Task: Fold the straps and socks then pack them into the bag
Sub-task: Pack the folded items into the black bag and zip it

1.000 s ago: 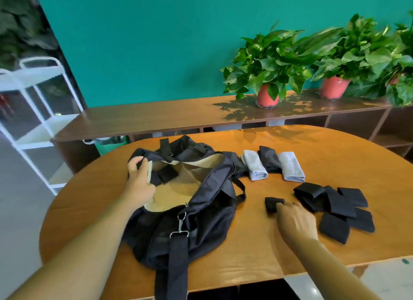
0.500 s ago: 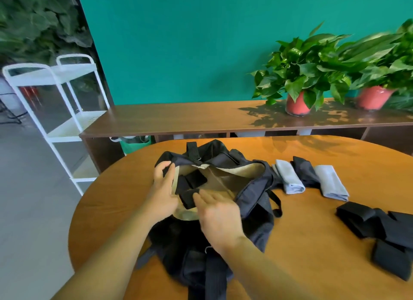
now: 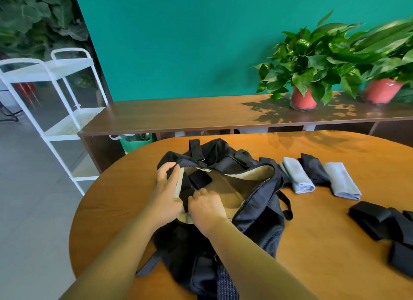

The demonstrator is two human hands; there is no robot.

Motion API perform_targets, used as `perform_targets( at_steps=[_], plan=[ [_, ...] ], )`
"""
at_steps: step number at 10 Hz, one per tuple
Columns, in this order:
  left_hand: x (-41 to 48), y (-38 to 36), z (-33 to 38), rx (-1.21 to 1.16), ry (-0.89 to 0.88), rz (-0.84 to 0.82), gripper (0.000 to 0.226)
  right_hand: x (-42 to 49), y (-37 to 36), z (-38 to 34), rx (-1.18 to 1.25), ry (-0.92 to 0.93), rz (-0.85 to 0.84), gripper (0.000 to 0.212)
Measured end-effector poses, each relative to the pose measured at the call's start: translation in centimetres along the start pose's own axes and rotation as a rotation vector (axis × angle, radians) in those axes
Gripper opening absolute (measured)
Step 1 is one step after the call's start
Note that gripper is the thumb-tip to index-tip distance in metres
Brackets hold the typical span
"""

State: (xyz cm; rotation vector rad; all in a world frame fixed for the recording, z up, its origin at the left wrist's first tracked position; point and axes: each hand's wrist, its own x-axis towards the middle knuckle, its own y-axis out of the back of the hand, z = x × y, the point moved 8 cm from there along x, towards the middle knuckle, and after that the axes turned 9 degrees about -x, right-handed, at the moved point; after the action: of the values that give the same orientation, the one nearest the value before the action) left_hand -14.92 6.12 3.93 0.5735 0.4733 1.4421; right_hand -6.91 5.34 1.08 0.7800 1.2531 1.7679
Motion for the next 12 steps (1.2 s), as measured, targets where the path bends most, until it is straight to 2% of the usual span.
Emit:
perform_targets(
  at_steps=[2,3,4,5,6,7,8,9,10,12],
  plan=[
    [-0.5,-0.2,0.9,0.034,0.008,0.015,0.087,-1.8,2.0,1.3,0.034,-0.055,0.168,0.027],
    [-1.0,-0.3,1.5,0.066,0.010,0.046,0.084,-4.3,3.3,2.5,0.080,-0.093,0.300,0.028],
    [-1.0,-0.3,0.8,0.074,0.039,0.077,0.085,-8.6,4.4,4.6,0.198,-0.097,0.532,0.031],
    [-0.7,-0.8,0.4,0.073,0.070,0.103,0.086,-14.4,4.7,9.7,0.254,-0.244,0.648,0.034],
    [0.4,-0.9,-0.9,0.060,0.115,0.126,0.094,-19.6,1.8,16.1,0.188,-0.483,0.582,0.037],
    [1.2,-1.7,-1.2,0.091,0.095,0.154,0.099,-23.5,-3.1,22.5,0.056,-0.720,0.385,0.042],
    [1.2,-2.4,-0.2,0.116,0.103,0.171,0.086,-25.7,-6.7,26.2,0.045,-0.912,0.129,0.056],
    [1.2,-2.8,0.5,0.136,0.122,0.149,0.088,-26.2,-9.8,28.7,0.070,-0.914,-0.164,0.062],
    [1.0,-2.8,0.8,0.160,0.138,0.156,0.084,-26.1,-11.3,30.4,0.065,-0.916,-0.242,0.062],
    [0.4,-2.8,1.0,0.117,0.153,0.141,0.083,-24.8,-11.6,30.6,-0.010,-0.904,-0.205,0.029]
  ],
)
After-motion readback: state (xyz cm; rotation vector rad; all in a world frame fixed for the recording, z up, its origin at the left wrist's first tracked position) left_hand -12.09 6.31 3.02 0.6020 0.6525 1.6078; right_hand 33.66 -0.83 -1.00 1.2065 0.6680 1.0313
